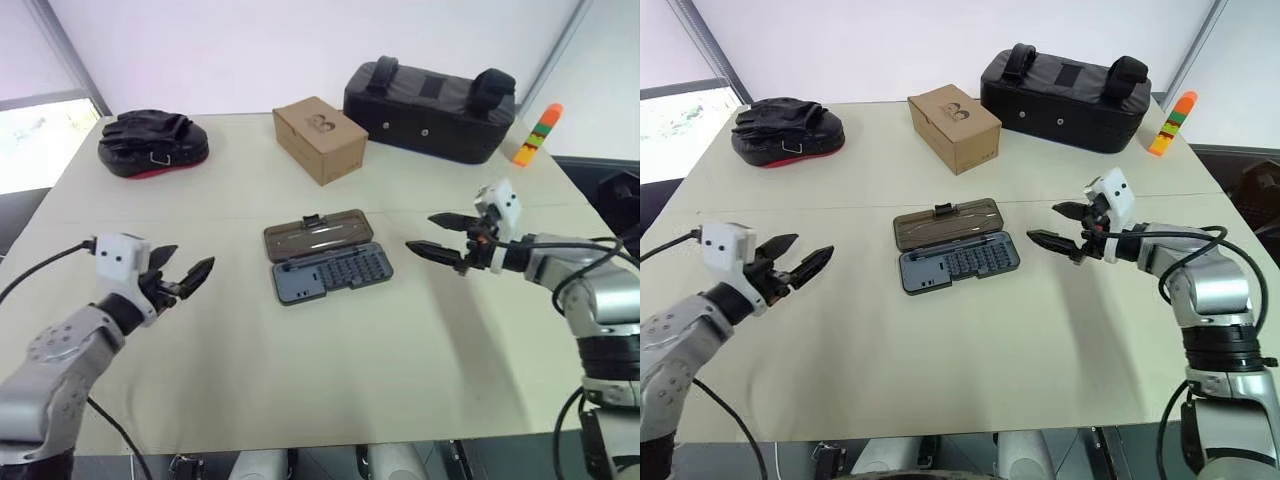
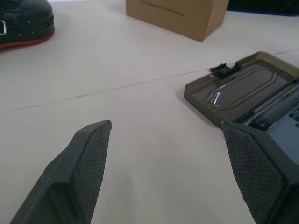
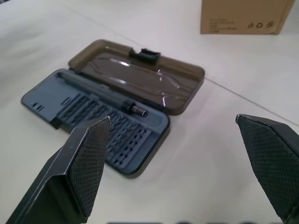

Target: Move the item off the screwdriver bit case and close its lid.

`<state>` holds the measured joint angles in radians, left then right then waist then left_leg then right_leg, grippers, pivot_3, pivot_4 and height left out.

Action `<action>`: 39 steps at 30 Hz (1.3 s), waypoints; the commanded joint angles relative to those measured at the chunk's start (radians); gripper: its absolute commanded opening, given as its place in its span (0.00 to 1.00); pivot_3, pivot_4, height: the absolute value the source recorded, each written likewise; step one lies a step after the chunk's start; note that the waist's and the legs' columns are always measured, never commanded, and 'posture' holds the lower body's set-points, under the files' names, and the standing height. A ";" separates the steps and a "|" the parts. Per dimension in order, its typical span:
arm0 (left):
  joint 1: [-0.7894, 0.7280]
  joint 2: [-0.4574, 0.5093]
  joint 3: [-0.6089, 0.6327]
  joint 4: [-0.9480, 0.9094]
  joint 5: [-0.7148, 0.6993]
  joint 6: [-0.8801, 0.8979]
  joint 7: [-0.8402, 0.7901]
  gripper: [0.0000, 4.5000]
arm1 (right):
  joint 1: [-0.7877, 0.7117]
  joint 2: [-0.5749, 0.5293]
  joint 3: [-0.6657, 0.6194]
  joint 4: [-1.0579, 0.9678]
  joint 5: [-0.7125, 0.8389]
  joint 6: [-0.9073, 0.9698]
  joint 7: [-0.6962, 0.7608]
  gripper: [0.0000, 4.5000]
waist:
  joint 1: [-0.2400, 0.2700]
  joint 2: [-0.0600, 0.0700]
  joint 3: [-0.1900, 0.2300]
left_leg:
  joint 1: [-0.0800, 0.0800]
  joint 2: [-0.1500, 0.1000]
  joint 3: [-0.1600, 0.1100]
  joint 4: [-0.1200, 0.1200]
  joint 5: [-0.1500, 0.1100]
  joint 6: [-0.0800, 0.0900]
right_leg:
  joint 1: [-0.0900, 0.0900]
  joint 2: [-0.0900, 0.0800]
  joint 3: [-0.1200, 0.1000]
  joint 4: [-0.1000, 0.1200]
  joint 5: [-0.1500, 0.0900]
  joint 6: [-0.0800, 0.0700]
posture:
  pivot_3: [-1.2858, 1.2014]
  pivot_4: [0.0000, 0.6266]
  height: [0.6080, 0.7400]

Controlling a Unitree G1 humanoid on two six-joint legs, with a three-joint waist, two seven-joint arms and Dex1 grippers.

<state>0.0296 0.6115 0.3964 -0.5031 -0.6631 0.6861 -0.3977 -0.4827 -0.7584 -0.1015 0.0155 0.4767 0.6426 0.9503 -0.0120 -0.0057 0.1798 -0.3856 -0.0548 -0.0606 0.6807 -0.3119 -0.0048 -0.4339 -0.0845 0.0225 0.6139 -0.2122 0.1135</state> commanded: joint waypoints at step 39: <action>-0.131 0.227 -0.064 0.093 -0.051 -0.006 -0.343 0.87 | -0.040 0.044 0.029 -0.073 -0.004 0.029 -0.055 1.00 | 0.001 0.000 0.000 | -0.001 -0.001 0.000 0.000 0.000 0.000 | 0.000 -0.001 -0.001 0.000 -0.001 -0.002 | 0.52 0.24 1.00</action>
<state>-0.0756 0.8141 0.3563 -0.4220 -0.7254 0.7064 -0.6854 -0.4947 -0.7171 -0.0682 -0.0260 0.4736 0.6842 0.8968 -0.0112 -0.0055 0.1800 -0.3861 -0.0557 -0.0602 0.6807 -0.3120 -0.0049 -0.4341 -0.0856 0.0213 0.6137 -0.2135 0.1111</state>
